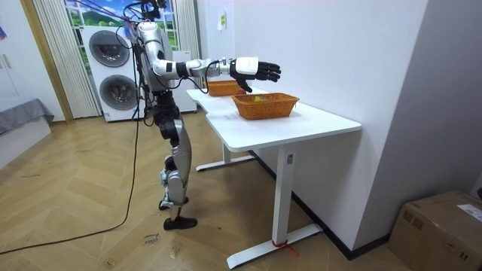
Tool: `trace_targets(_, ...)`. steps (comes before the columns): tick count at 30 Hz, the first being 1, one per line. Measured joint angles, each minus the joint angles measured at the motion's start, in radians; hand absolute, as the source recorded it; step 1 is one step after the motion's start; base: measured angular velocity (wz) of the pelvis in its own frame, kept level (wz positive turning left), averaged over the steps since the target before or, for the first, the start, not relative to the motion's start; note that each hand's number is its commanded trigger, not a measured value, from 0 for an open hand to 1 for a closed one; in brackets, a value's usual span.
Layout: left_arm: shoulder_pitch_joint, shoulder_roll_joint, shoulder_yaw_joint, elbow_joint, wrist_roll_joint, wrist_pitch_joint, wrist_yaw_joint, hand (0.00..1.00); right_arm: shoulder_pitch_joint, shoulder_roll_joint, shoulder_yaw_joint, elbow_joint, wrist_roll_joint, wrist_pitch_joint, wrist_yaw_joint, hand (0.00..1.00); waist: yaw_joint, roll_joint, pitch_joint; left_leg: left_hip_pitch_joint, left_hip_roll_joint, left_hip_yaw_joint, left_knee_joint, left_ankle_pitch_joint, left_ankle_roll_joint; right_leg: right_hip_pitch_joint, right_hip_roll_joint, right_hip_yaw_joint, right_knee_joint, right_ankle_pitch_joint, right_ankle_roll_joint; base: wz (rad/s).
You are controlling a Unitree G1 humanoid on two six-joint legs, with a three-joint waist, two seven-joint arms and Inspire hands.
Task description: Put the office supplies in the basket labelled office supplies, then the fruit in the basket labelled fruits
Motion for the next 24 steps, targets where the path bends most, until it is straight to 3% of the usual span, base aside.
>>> trace_targets(24,-0.002,0.005,0.0,0.002,0.001,0.0,-0.002,0.0,0.0,0.0,0.0,-0.001,0.001,0.0,-0.01,0.0,0.021,-0.011,0.0012,0.001,0.0,0.003,0.002,0.0,0.0,0.001,0.0,0.007,0.001,0.0,0.0,0.0)
